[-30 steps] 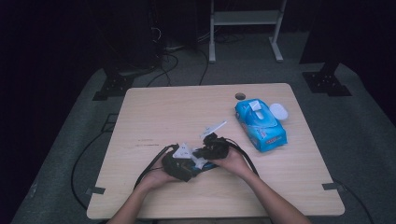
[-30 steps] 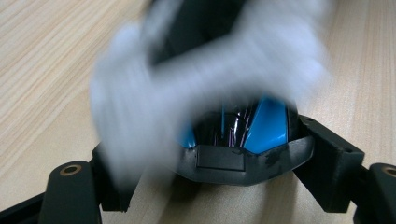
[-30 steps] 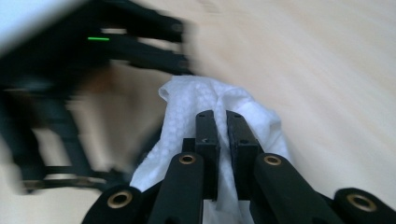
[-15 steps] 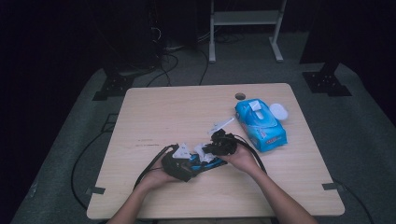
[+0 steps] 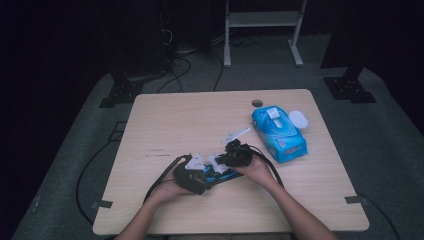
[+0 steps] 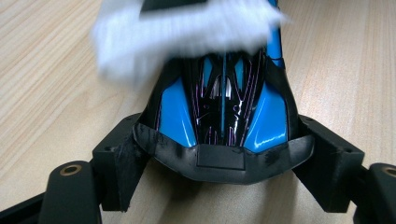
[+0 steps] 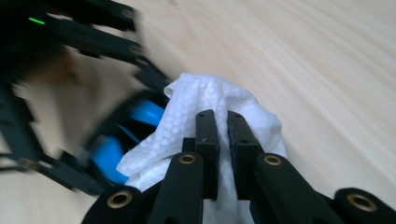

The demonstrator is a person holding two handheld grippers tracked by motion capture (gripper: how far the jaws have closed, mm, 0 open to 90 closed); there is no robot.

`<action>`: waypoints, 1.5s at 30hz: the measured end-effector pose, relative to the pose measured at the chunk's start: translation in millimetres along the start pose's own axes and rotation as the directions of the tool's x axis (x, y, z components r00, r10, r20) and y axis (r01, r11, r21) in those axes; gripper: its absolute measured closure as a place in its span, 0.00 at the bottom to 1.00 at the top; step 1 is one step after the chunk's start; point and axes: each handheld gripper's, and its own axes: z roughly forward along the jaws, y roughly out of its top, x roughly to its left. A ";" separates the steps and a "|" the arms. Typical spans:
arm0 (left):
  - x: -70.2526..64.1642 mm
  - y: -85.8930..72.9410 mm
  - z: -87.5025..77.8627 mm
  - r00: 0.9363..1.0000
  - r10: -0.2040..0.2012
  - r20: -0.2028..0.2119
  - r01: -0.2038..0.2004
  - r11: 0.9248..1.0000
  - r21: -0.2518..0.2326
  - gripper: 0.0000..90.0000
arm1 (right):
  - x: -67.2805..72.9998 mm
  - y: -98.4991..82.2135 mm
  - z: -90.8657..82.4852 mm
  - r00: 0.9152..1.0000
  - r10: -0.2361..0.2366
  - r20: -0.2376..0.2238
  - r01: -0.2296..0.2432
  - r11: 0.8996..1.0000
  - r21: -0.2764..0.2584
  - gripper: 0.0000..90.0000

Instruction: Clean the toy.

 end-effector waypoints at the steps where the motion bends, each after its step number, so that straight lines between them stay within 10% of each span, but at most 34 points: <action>1: 0.3 -0.2 0.0 1.000 0.002 0.001 -0.002 1.000 0.000 0.26 | -3.4 -2.0 -2.3 1.000 0.004 0.012 -0.004 1.000 0.005 0.94; 16: -0.2 0.1 -0.5 1.000 0.001 -0.003 -0.001 1.000 0.006 0.26 | -26.6 -47.8 -37.9 0.995 0.088 0.055 -0.087 0.996 -0.018 0.94; 24: -0.1 0.1 -0.8 1.000 0.005 -0.005 -0.005 1.000 0.008 0.26 | -10.3 -22.8 -18.6 0.999 0.053 0.002 -0.053 0.998 -0.037 0.94; 32: 0.6 -0.5 -1.5 1.000 0.007 -0.002 -0.007 1.000 0.009 0.26 | -30.5 -36.7 -30.7 0.992 0.049 0.116 -0.051 0.999 0.014 0.94; 35: 0.8 -0.4 -1.3 1.000 0.007 -0.001 -0.007 1.000 0.007 0.26 | -37.8 -48.1 -35.5 0.990 0.114 0.082 -0.114 0.993 -0.003 0.94; 45: 0.8 -0.4 -1.3 1.000 0.005 -0.002 -0.005 1.000 0.009 0.26 | -24.8 -22.8 -20.5 0.997 0.068 0.040 -0.066 0.997 -0.034 0.94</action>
